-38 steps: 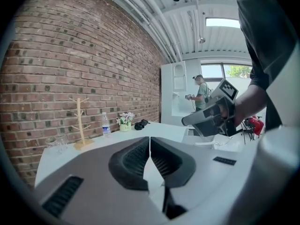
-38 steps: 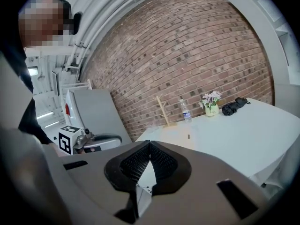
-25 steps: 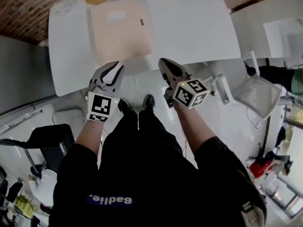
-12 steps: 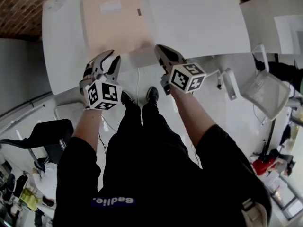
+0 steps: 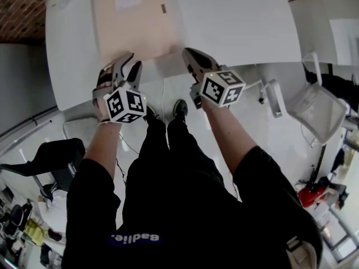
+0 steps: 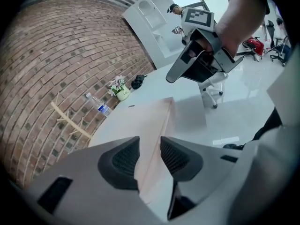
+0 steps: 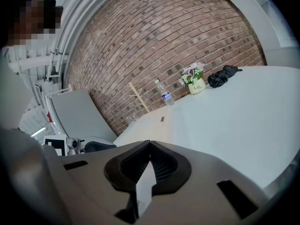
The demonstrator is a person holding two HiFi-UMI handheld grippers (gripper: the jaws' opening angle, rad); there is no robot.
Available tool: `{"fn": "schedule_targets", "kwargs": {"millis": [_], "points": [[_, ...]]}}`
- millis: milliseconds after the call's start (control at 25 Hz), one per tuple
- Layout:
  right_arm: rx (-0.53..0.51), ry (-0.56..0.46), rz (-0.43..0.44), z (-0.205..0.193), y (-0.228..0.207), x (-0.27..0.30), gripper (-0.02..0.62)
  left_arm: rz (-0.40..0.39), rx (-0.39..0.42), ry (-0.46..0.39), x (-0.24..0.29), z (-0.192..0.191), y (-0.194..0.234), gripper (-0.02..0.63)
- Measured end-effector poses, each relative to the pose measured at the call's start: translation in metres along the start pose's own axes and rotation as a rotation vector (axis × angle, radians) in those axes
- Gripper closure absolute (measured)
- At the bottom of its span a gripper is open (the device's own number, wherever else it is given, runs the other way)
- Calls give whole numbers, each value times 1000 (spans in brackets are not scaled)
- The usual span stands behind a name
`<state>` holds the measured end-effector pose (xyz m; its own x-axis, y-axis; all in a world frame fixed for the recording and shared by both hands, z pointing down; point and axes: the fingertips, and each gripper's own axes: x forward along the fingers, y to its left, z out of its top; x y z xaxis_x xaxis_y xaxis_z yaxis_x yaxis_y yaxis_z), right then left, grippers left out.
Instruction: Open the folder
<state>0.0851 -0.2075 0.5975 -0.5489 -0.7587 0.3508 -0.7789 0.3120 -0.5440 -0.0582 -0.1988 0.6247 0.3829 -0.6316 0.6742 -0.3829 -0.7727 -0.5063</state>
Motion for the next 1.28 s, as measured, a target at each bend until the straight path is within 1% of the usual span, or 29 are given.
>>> {"fn": "schedule_targets", "kwargs": {"millis": [200,400,600,840,920,1000,1120,1280], "points": [[8,9,4,-3,-4,8,566,13,41,24,7,-1,3,466],[33,17,4,-7,-7,17,566,19,167,29,9,4,0,473],[34,17,3,-6,-9,17,566,17,247,35,7,8,1,477],[52,17,-4,-6,-10,18,566,4,384,45,9,14,-5,485],[63,14,-6,-6,-11,19,566,-5,392,45,11,17,-7,497],[77,11,-3,-7,-13,22,566,-15,366,44,12,17,-8,555],[89,11,-15,-8,-17,23,566,-14,320,35,11,20,-7,563],[100,7,-19,-6,-20,26,566,-4,292,7,9,23,-4,571]]}}
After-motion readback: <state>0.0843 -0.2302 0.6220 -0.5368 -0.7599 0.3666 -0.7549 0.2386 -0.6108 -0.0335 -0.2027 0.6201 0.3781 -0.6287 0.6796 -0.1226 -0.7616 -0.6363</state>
